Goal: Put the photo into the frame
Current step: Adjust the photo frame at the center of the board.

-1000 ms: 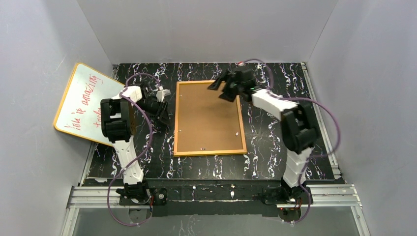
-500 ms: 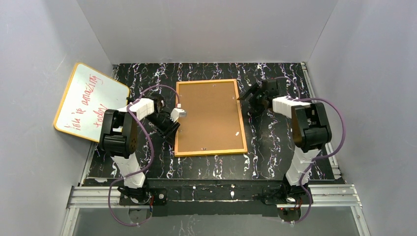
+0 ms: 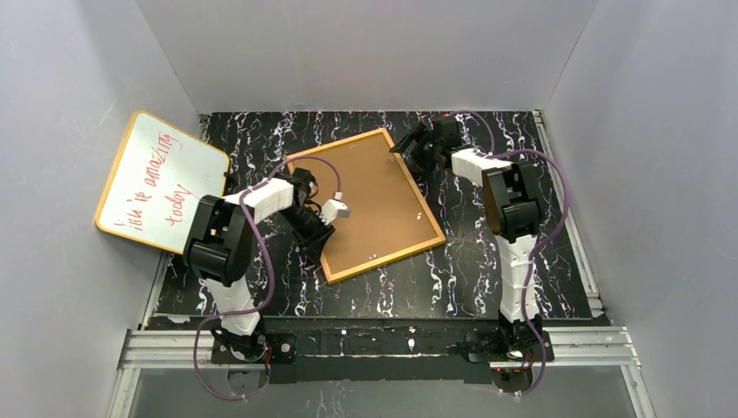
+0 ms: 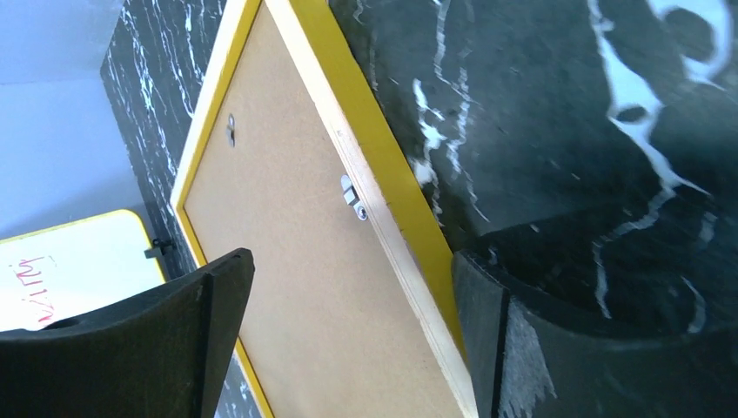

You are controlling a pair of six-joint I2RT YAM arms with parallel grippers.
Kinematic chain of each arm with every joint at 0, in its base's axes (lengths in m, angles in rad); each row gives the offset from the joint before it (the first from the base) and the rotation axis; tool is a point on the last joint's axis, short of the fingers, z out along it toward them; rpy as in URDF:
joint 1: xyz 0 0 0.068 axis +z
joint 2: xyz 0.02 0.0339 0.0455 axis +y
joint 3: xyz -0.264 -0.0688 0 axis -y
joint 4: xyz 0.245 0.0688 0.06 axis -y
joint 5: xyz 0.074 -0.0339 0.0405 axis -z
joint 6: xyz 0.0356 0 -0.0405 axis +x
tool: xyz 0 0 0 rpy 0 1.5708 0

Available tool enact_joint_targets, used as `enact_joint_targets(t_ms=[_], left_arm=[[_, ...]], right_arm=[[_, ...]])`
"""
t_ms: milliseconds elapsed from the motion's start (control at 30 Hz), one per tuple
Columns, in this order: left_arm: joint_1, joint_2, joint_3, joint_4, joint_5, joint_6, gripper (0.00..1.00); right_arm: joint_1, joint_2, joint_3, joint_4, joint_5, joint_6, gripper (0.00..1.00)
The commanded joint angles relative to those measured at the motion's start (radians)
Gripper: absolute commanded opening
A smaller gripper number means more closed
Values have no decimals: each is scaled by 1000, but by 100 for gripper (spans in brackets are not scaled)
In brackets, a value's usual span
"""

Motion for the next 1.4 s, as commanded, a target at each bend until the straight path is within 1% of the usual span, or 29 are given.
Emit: enact_joint_targets(t_ms=[0, 67, 167, 267, 333, 400, 433, 467, 500, 567, 633, 700, 733, 767, 833, 900, 967, 1100, 1200, 1267, 1367], left_arm=[[-154, 38, -31, 130, 29, -35, 34], [-200, 36, -25, 142, 53, -52, 34], [-249, 54, 5, 120, 94, -66, 35], [-251, 59, 77, 18, 157, -48, 38], [-238, 50, 142, -90, 182, 6, 44], [-207, 46, 221, -234, 191, 81, 60], [-181, 50, 272, -263, 187, 109, 62], [-147, 62, 340, -311, 187, 135, 63], [-103, 80, 390, -321, 187, 141, 64], [-16, 147, 517, -306, 174, 111, 65], [64, 253, 683, -284, 150, 32, 65], [130, 373, 865, -216, 108, -101, 64], [159, 430, 948, -157, 84, -179, 63], [183, 480, 1021, -100, 57, -249, 62], [213, 590, 1156, -11, -22, -335, 61], [221, 655, 1246, 54, -113, -379, 60], [221, 678, 1250, 122, -152, -409, 59], [220, 683, 1150, 215, -165, -446, 59], [220, 685, 1077, 205, -135, -442, 59], [219, 669, 1013, 192, -109, -416, 59], [220, 628, 916, 168, -106, -360, 59]], right_arm=[[70, 39, 118, -121, -71, -12, 95], [66, 31, 153, -188, -37, -57, 98], [30, -17, 170, -292, 43, -115, 99], [-24, -119, 120, -375, 135, -119, 99], [-63, -194, 62, -424, 152, -101, 99], [-79, -271, -1, -479, 187, -105, 99], [-79, -315, -40, -506, 221, -111, 99], [-79, -374, -97, -531, 247, -112, 99], [-80, -419, -143, -548, 263, -109, 99], [-79, -513, -254, -562, 296, -96, 99], [-80, -615, -374, -565, 286, -74, 99], [-79, -721, -498, -538, 237, -54, 99], [-79, -770, -550, -532, 228, -43, 99], [-79, -821, -599, -520, 219, -32, 99], [-77, -907, -685, -489, 197, -12, 99], [-75, -961, -745, -478, 175, 5, 99], [-71, -993, -785, -478, 155, 21, 99], [-60, -993, -831, -428, 113, 36, 99], [-57, -943, -822, -393, 75, 33, 99], [-55, -905, -811, -374, 61, 34, 99], [-55, -846, -790, -359, 66, 18, 99]])
